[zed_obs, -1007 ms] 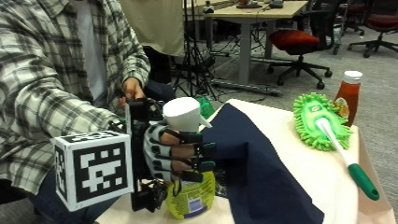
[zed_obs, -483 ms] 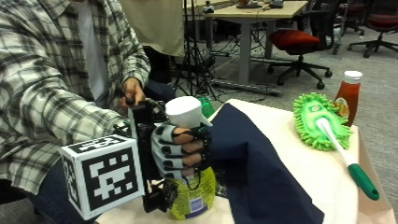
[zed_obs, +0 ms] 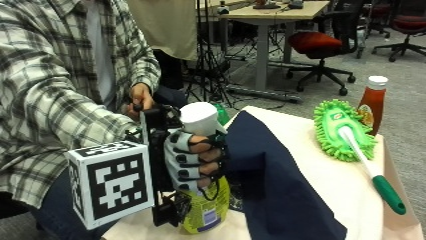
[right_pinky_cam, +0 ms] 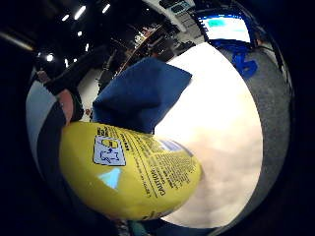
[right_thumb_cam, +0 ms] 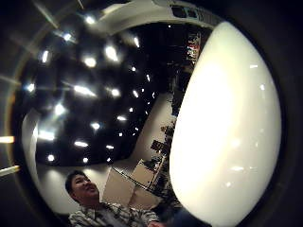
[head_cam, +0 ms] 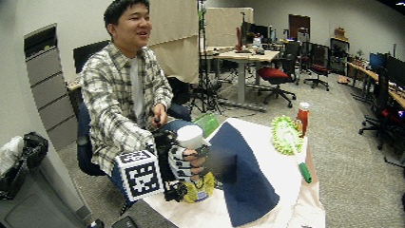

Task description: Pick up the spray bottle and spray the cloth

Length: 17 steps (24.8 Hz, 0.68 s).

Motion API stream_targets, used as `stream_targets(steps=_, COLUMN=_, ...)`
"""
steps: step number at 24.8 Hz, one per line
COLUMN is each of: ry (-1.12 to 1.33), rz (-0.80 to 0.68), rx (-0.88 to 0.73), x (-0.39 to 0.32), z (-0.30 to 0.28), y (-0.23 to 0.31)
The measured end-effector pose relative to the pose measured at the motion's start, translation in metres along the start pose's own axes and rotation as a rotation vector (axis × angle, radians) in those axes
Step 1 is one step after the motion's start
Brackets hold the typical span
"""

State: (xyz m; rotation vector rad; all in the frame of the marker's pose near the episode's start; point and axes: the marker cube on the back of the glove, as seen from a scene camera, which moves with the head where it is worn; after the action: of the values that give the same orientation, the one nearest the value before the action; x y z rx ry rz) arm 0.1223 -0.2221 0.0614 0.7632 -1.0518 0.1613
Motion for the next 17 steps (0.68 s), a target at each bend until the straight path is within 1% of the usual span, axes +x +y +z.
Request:
stream_targets(steps=7, ry=0.019, rz=-0.074, rx=-0.044, x=-0.035, z=0.002, y=-0.005)
stream_targets(steps=17, ry=0.18, rz=-0.197, rx=-0.24, x=-0.109, z=0.007, y=-0.007)
